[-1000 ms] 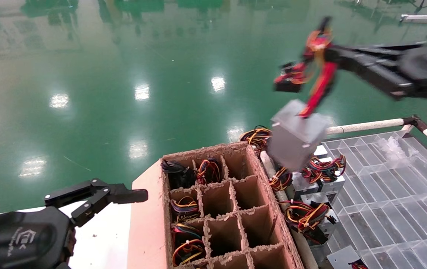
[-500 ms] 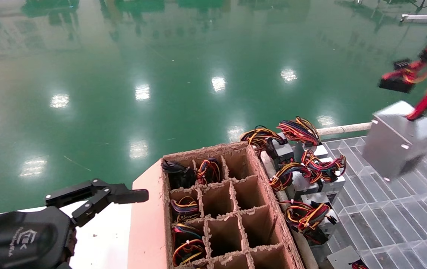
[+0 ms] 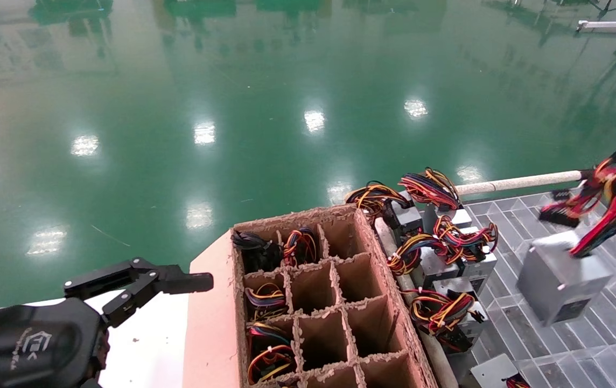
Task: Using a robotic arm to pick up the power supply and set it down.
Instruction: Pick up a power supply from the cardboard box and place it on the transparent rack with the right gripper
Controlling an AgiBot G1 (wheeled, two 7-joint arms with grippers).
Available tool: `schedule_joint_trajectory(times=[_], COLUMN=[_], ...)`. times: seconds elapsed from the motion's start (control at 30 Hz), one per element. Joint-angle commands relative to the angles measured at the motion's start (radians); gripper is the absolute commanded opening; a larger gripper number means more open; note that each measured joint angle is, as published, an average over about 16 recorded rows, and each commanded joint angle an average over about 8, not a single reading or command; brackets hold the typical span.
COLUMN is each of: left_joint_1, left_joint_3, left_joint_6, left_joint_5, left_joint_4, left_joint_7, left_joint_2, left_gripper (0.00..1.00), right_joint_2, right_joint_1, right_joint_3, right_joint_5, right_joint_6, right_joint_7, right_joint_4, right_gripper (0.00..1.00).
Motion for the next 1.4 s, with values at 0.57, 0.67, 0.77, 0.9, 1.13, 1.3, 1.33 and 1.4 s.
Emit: schedule_joint_trajectory(times=[0.57, 0.67, 0.77, 0.9, 1.13, 1.3, 1.33, 1.4], left_joint_1=[0.0, 0.0, 0.0, 0.0, 0.0, -0.001, -0.001, -0.001], left_joint_3=[0.001, 0.001, 0.001, 0.002, 0.002, 0.002, 0.002, 0.003], left_joint_6=[0.0, -0.001, -0.001, -0.001, -0.001, -0.001, -0.001, -0.001], left_joint_5=[-0.001, -0.001, -0.001, -0.001, -0.001, -0.002, -0.002, -0.002], left_joint_4=[0.0, 0.0, 0.0, 0.0, 0.0, 0.0, 0.0, 0.0], left_joint_7=[0.001, 0.001, 0.001, 0.001, 0.001, 0.001, 0.001, 0.001], left_joint_2=[0.0, -0.001, -0.001, -0.001, -0.001, -0.001, -0.001, -0.001], left_gripper=[1.0, 1.0, 1.0, 1.0, 1.0, 1.0, 1.0, 1.0], right_joint_2=[-0.134, -0.143, -0.145, -0.145, -0.144, -0.134, -0.131, -0.125], right_joint_1=[-0.045, -0.043, -0.044, -0.055, -0.103, -0.145, -0.155, -0.174], right_joint_3=[-0.034, -0.038, -0.04, -0.039, -0.028, -0.013, -0.01, -0.003], right_joint_5=[-0.017, -0.017, -0.016, -0.011, 0.009, 0.032, 0.037, 0.047], right_joint_6=[0.054, 0.05, 0.045, 0.041, 0.048, 0.049, 0.049, 0.05], right_joint_7=[0.007, 0.018, 0.028, 0.038, 0.041, 0.041, 0.041, 0.041], right_joint_4=[-0.029, -0.026, -0.02, -0.013, -0.022, -0.028, -0.028, -0.028], right_gripper=[0.0, 0.0, 0.0, 0.0, 0.0, 0.0, 0.0, 0.0])
